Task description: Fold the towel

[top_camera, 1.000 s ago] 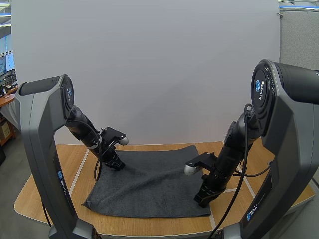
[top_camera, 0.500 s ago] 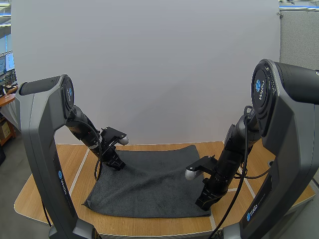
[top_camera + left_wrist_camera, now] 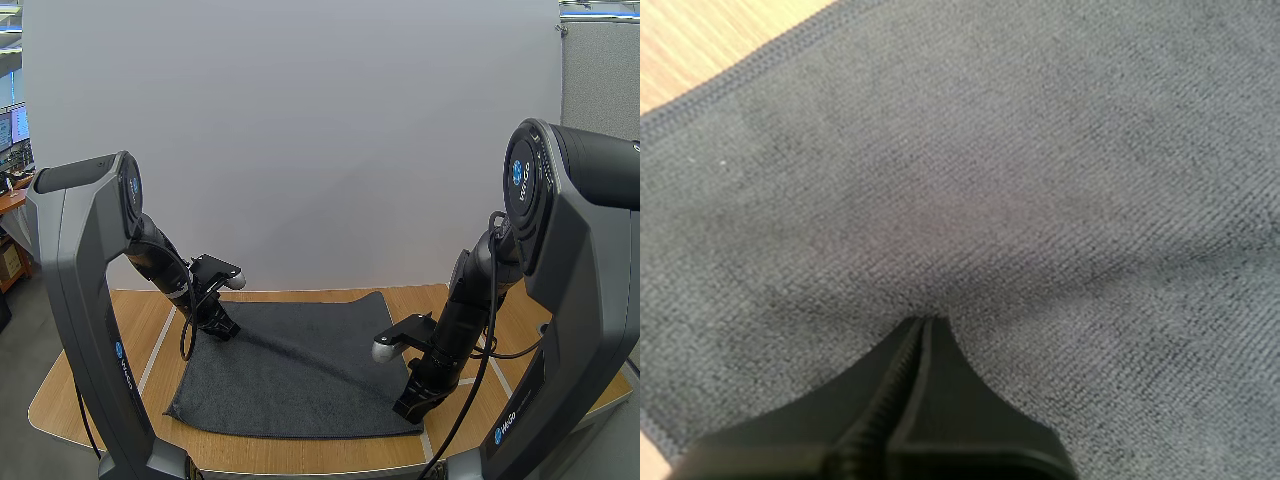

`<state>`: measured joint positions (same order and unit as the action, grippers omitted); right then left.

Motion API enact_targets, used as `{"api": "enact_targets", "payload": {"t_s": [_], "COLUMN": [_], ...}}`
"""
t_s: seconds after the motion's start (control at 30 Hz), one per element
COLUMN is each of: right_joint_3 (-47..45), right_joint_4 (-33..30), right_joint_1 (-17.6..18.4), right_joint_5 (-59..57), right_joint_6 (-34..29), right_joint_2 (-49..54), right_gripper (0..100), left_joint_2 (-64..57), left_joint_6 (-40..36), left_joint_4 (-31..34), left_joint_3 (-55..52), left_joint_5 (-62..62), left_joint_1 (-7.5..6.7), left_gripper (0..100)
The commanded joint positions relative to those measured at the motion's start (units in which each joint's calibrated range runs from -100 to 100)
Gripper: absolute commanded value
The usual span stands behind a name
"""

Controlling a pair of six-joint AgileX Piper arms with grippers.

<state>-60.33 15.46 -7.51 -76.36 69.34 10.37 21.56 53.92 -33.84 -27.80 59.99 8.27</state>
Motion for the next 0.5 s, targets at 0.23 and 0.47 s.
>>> {"api": "enact_targets", "payload": {"t_s": [0.23,0.47], "right_joint_3": [2.0,7.0], "right_joint_4": [4.5,7.6], "right_joint_1": [-0.2,-0.2], "right_joint_5": [-1.1,-3.9], "right_joint_6": [1.3,1.3], "right_joint_2": [1.9,8.5], "right_gripper": [0,0], "left_joint_2": [1.2,-2.5], "left_joint_6": [0.3,0.3], "left_joint_4": [-4.0,-5.1], "left_joint_3": [6.4,8.0], "left_joint_5": [23.2,32.1], "left_joint_1": [0.40,0.40], "left_gripper": [0,0]}}
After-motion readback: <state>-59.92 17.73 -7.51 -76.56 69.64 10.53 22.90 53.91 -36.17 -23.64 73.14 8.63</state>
